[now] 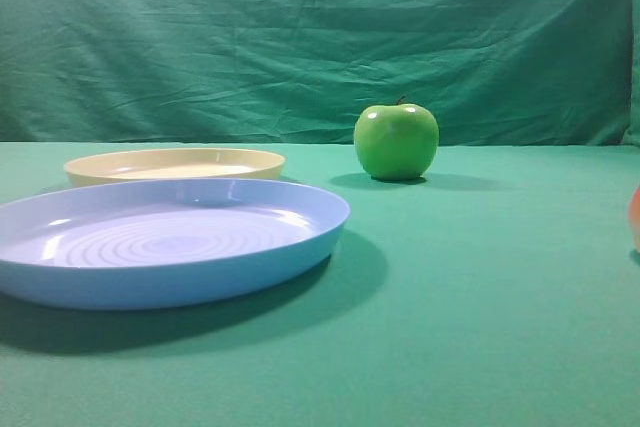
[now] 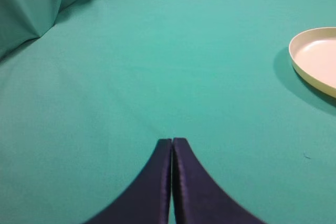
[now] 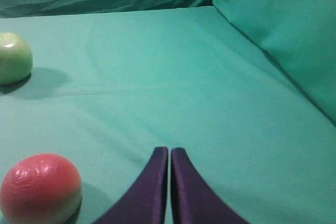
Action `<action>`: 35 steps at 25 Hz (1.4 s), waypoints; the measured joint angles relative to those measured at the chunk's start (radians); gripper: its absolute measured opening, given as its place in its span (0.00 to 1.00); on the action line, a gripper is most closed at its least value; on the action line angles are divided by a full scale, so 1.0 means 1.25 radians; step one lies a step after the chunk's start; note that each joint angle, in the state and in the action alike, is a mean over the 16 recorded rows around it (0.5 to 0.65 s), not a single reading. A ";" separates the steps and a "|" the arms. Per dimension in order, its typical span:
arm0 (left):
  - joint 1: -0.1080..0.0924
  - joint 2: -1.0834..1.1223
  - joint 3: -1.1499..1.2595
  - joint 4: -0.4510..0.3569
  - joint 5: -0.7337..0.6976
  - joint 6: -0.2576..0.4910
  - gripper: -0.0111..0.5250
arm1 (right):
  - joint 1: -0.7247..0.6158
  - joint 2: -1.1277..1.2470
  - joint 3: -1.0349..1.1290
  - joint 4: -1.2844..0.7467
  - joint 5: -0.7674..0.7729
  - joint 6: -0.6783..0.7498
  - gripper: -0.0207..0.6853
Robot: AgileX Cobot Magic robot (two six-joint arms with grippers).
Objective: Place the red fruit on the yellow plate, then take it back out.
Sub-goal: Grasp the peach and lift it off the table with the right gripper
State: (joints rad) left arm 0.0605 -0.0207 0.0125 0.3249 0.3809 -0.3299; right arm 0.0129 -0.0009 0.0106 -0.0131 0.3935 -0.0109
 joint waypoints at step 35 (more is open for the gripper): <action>0.000 0.000 0.000 0.000 0.000 0.000 0.02 | 0.196 0.778 -0.644 0.071 0.631 -0.123 0.03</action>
State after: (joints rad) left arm 0.0605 -0.0207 0.0125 0.3249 0.3809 -0.3299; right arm 0.2575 0.9723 -0.7945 0.0759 1.1823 -0.1645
